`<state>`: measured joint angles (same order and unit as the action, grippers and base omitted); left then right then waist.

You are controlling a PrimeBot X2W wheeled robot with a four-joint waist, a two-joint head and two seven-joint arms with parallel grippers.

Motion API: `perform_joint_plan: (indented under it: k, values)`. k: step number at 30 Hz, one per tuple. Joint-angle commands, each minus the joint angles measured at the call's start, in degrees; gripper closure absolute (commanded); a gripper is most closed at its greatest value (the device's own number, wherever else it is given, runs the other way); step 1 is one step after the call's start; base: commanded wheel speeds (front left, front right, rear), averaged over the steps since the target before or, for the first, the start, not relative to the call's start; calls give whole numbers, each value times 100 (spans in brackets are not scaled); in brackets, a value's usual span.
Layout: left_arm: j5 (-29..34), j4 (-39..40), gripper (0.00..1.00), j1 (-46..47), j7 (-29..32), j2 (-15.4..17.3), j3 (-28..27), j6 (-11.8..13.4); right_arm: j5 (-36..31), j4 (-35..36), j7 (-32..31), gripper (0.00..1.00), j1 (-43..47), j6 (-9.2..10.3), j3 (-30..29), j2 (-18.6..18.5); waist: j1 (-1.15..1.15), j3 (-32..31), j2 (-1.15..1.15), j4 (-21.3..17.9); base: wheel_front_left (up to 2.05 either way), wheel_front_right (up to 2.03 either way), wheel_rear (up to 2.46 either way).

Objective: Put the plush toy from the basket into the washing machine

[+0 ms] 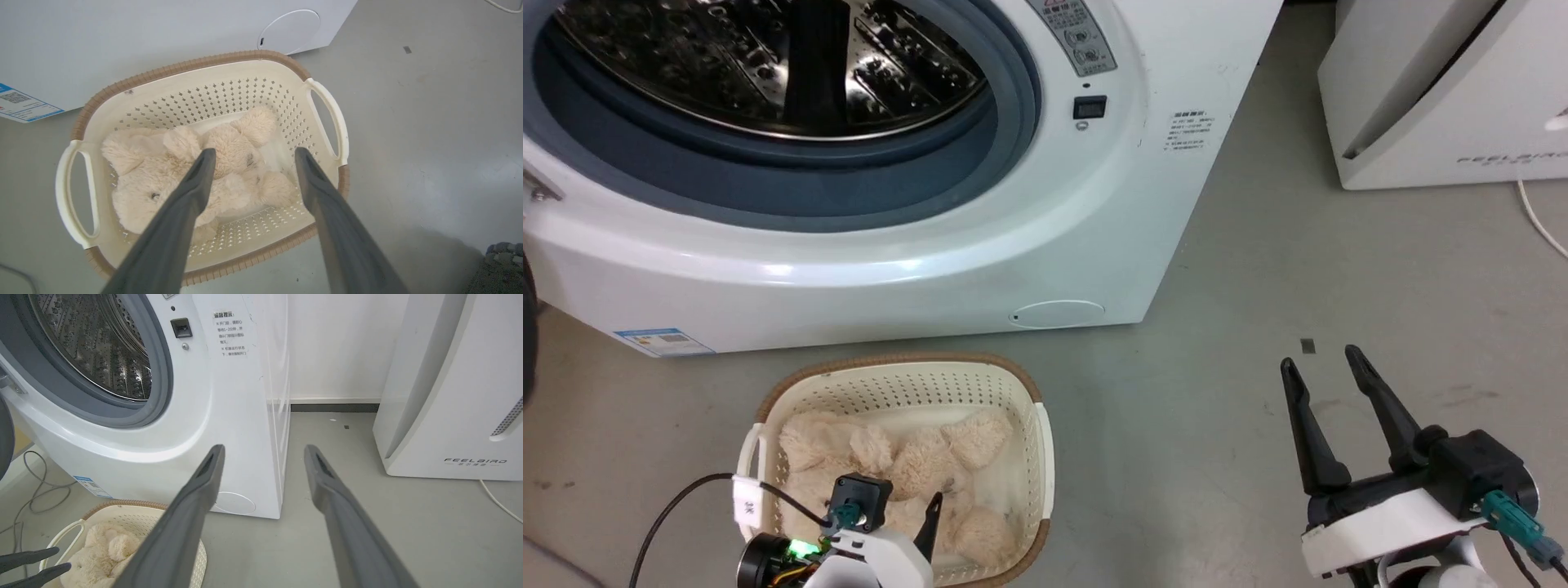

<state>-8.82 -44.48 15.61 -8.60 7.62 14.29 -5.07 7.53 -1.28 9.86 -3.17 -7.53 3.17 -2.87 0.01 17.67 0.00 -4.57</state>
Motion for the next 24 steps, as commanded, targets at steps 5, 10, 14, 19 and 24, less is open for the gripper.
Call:
perform_joint_plan:
  k: [5,10,14,19,24]
  values:
    - [-106,-457,0,299,82,140,390,-43,69,0,117,0,-167,3,32,0,-1,220,0,-71,0,0,0]
    - [-200,-856,0,530,181,288,807,-73,112,3,177,0,-225,3,60,0,-1,433,0,-140,0,0,0]
    - [-255,-1199,0,747,245,442,1085,-97,140,18,224,0,-272,3,82,0,-1,626,0,-204,0,0,0]
    - [-328,-1577,0,1060,229,584,1355,-127,162,57,284,0,-327,3,85,0,-1,909,0,-277,0,0,0]
    - [-381,-1932,0,1394,193,692,1627,-157,172,102,344,0,-376,4,74,0,-1,1209,0,-336,0,0,0]
